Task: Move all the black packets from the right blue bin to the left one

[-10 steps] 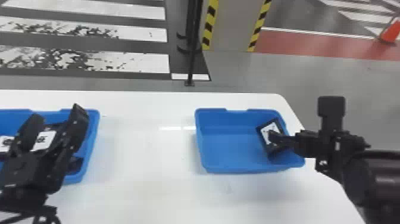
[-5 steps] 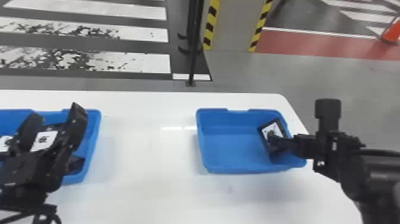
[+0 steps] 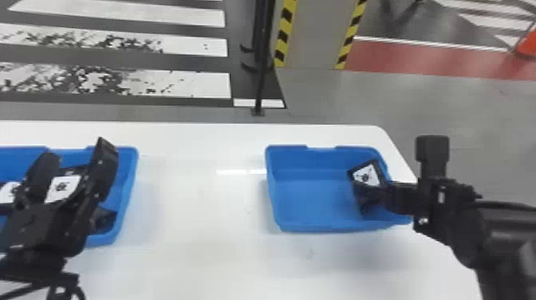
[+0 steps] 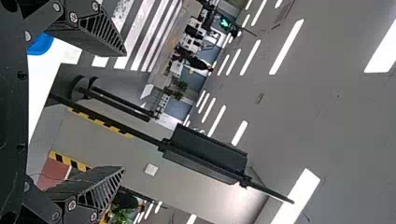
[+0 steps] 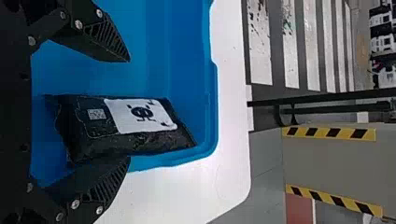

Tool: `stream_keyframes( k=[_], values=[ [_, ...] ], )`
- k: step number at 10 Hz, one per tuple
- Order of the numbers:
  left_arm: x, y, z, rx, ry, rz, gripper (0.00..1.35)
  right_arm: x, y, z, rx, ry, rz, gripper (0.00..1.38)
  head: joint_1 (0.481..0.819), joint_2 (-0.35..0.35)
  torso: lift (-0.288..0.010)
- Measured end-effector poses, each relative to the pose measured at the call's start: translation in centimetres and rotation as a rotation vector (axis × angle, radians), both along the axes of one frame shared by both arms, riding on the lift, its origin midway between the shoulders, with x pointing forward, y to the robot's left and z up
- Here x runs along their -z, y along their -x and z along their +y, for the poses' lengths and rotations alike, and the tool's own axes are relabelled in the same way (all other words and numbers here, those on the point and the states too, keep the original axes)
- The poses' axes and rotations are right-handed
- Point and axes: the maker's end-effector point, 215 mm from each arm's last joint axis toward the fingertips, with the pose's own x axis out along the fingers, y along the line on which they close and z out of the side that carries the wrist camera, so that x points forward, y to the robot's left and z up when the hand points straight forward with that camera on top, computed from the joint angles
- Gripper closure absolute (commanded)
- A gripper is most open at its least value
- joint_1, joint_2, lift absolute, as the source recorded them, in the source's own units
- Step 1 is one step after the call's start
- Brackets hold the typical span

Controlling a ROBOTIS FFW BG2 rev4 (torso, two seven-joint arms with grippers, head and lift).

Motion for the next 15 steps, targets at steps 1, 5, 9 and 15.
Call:
stream_keyframes(
  k=[1,5,9,15],
  values=[
    [0.0,0.0,0.0,0.000,0.001,-0.002,0.20,0.0,-0.1,0.5,-0.008,-0.004,-0.001,0.27,0.695,-0.158,-0.168],
    [0.0,0.1,0.3,-0.005,0.010,-0.004,0.20,-0.1,-0.4,2.1,-0.035,-0.021,0.009,0.27,0.695,-0.139,-0.168],
    [0.1,0.2,0.3,-0.004,0.009,-0.005,0.20,-0.8,0.7,3.8,-0.014,0.056,0.097,0.27,0.695,-0.117,-0.168],
    [0.3,0.3,0.5,-0.006,0.011,-0.005,0.20,0.9,-0.8,1.9,0.079,0.148,0.243,0.23,0.695,-0.134,-0.168]
  ],
)
